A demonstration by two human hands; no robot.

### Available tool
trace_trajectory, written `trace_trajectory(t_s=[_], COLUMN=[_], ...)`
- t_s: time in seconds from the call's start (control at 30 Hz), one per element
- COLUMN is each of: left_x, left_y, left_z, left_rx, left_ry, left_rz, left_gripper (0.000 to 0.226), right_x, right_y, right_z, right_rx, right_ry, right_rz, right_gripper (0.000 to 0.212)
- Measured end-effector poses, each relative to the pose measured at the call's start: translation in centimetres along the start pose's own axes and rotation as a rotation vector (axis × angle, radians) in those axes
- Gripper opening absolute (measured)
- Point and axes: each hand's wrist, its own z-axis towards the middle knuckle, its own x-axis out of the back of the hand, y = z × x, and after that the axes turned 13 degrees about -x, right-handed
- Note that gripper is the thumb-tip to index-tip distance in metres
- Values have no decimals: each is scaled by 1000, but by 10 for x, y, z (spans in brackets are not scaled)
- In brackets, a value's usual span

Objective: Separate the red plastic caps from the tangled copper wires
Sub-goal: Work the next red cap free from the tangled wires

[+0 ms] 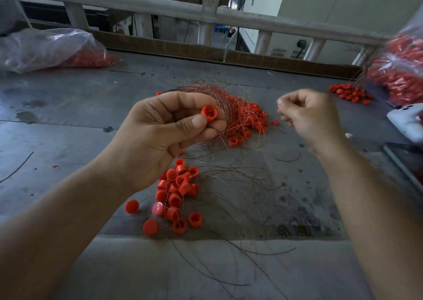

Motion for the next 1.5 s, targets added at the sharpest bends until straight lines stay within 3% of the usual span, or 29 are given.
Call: trace_trajectory(t_s=[0.07, 0.13, 0.27, 0.47, 0.63, 0.73, 0.87, 1.2, 1.37, 1.5], left_x=[-1, -1, -1, 0, 0, 0, 0, 0, 0, 1], left_y=[0, 1, 1, 0, 0, 0, -1, -1, -1, -1], left_z=[0, 0, 0, 0, 0, 0, 0, 0, 0, 0], left_rx=[1, 2, 8, 15, 17, 18, 23, 22, 19, 19], left_ry=[1, 6, 13, 8, 1, 0, 10, 9, -9, -11], left_rz=[-2, -10, -21, -27, -16, -8, -2, 2, 9, 7], left_gripper=[21, 21, 22, 22, 22, 22, 22, 22, 22, 22], right_x=[-6, -13, -22, -28, -24, -21, -17, -10, 0, -2], right_y=[14, 27, 34, 29, 27, 26, 28, 17, 14, 16], right_z=[7, 10, 11, 7, 9, 9, 11, 12, 11, 7], right_rx=[28, 12, 27, 108, 58, 38, 8, -301, -325, -253], right_ry=[31, -14, -81, -38, -108, -112, -111, -34, -16, -99], right_rz=[-282, -418, -448, -486, -488, -502, -408, 383, 405, 110], right_gripper=[9, 15, 24, 6, 16, 11, 15, 19, 16, 17])
